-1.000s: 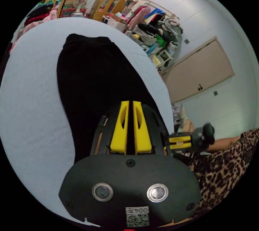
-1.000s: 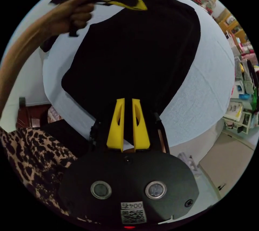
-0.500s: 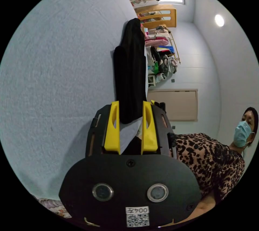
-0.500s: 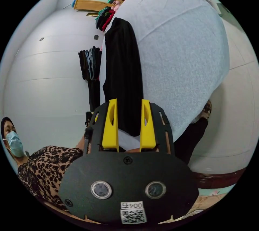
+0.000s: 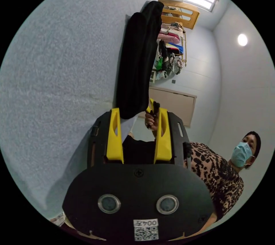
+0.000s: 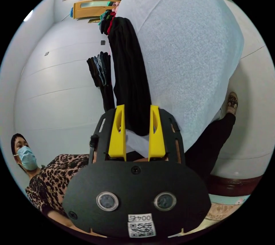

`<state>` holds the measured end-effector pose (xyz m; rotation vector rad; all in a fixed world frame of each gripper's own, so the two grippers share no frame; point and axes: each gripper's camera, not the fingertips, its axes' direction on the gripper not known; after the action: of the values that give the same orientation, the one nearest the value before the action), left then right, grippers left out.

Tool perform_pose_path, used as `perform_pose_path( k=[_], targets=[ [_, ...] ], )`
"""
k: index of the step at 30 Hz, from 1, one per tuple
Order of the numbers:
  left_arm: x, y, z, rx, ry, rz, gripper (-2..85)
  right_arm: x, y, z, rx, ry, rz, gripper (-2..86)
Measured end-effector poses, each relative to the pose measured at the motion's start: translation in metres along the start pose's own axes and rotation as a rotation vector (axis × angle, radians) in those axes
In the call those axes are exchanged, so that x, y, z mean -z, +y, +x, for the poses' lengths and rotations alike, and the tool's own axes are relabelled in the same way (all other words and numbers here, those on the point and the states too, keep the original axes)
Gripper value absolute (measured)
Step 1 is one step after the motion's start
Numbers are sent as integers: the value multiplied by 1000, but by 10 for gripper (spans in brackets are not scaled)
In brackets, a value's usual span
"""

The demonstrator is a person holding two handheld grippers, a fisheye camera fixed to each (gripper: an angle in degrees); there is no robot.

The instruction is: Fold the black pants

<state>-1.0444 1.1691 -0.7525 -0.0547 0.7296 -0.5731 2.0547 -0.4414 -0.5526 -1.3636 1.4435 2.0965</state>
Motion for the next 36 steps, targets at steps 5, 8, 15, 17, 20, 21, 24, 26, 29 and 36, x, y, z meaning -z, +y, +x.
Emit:
perform_pose_path(
  k=[5, 8, 15, 17, 20, 21, 24, 26, 29, 36],
  targets=[
    [5, 7, -9, 25, 78, -18, 177, 11, 7, 30, -33, -74, -26, 130],
    [8, 6, -10, 26, 93, -17, 174, 12, 9, 39, -29, -76, -90, 130],
    [9, 2, -10, 29, 100, -24, 159, 21, 10, 60, -47, -123, -82, 130],
    [9, 0, -9, 30, 94, -38, 147, 24, 7, 66, -56, -145, -64, 130],
    [8, -2, -5, 7, 52, -60, 111, 25, 3, 67, -41, -117, -72, 111],
    [8, -2, -4, -1, 37, -62, 101, 26, 2, 66, -36, -105, -70, 104],
    [14, 0, 8, -56, -11, -32, 75, 35, 2, 57, 25, -58, -49, 81],
    [20, 5, 26, -130, -10, 4, 67, 46, 4, 40, 116, -40, -37, 77],
    [31, 13, 55, -212, -13, 34, 63, 61, 8, 12, 225, -27, -37, 74],
    [54, 47, 127, -283, -62, -53, 63, 95, 47, -44, 313, -23, -115, 73]
  ],
)
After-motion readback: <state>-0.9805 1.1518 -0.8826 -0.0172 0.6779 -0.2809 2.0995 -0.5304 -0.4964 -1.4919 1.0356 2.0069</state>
